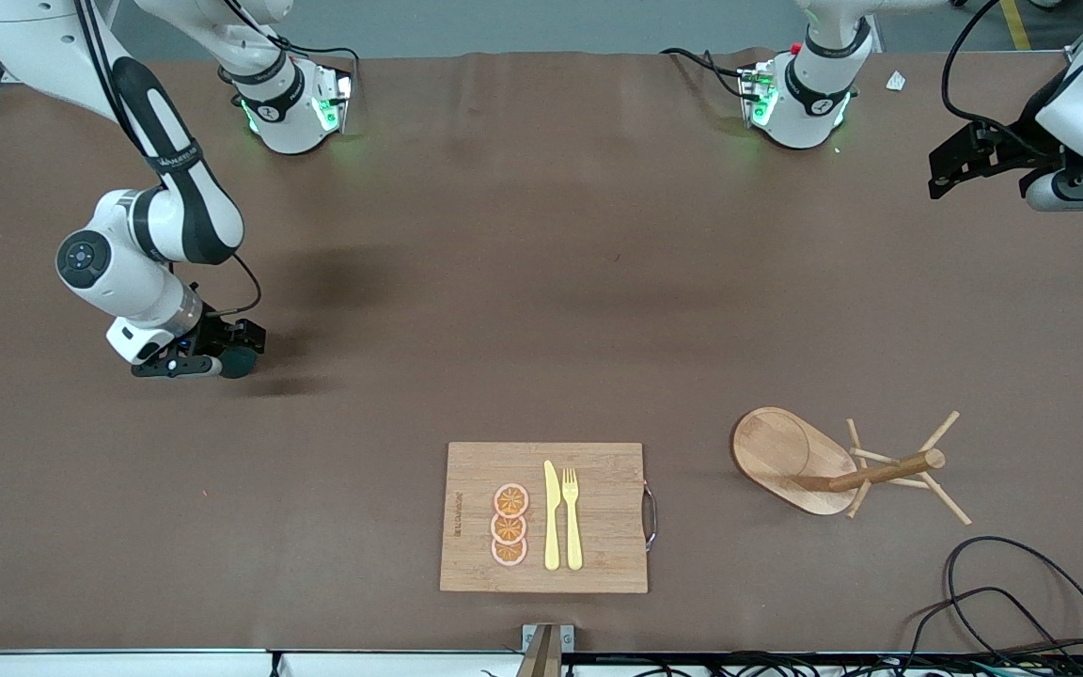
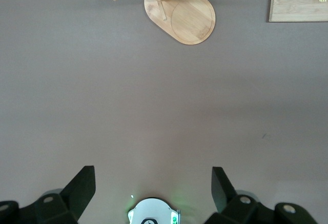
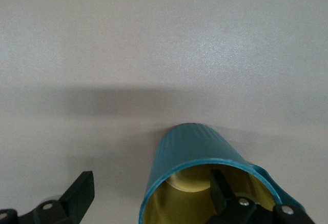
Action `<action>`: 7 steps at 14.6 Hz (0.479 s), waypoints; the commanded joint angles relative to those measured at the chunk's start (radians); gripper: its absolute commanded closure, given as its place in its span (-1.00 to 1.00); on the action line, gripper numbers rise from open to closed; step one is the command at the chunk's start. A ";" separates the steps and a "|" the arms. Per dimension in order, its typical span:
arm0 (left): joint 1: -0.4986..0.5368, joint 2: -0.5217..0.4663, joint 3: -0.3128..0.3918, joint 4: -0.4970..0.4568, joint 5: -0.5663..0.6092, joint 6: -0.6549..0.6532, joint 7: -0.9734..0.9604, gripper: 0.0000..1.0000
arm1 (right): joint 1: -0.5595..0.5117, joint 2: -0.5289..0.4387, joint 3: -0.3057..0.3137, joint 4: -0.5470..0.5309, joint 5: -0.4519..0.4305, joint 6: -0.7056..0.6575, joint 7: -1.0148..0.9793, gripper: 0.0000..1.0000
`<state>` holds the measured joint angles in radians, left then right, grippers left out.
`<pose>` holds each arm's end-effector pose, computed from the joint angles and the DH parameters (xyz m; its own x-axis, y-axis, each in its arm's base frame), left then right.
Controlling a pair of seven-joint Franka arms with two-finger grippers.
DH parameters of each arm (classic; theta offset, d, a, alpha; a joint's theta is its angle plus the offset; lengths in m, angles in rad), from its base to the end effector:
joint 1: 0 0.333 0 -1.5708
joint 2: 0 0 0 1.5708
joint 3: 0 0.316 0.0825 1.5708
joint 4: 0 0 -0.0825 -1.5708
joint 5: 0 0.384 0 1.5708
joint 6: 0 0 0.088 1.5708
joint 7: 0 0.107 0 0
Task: Pass cup and hang on rack
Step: 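Close the right gripper on the teal mug rim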
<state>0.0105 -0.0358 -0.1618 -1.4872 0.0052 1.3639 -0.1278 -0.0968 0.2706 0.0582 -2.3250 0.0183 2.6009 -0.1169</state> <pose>0.5149 -0.0797 0.6649 0.9961 -0.0213 -0.0857 -0.0232 -0.9995 -0.0220 0.5221 -0.0199 0.2238 0.9981 0.0603 0.0083 0.0605 -0.9979 -0.0243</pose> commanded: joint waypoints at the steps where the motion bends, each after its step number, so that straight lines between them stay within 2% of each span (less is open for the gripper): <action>1: -0.003 0.011 -0.002 0.012 -0.001 0.000 -0.012 -1.00 | -0.012 0.001 0.009 -0.007 0.011 0.013 0.006 -1.00; 6: 0.005 0.017 -0.002 0.013 -0.001 0.000 -0.009 -1.00 | -0.012 0.001 0.009 -0.007 0.012 0.013 0.006 -0.99; 7: 0.006 0.017 -0.002 0.013 0.001 0.000 -0.009 -1.00 | -0.012 0.002 0.009 -0.007 0.012 0.013 0.006 -0.90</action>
<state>0.0116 -0.0189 -0.1615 -1.4877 0.0052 1.3644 -0.1279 -0.0968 0.2711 0.0582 -2.3250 0.0185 2.6009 -0.1168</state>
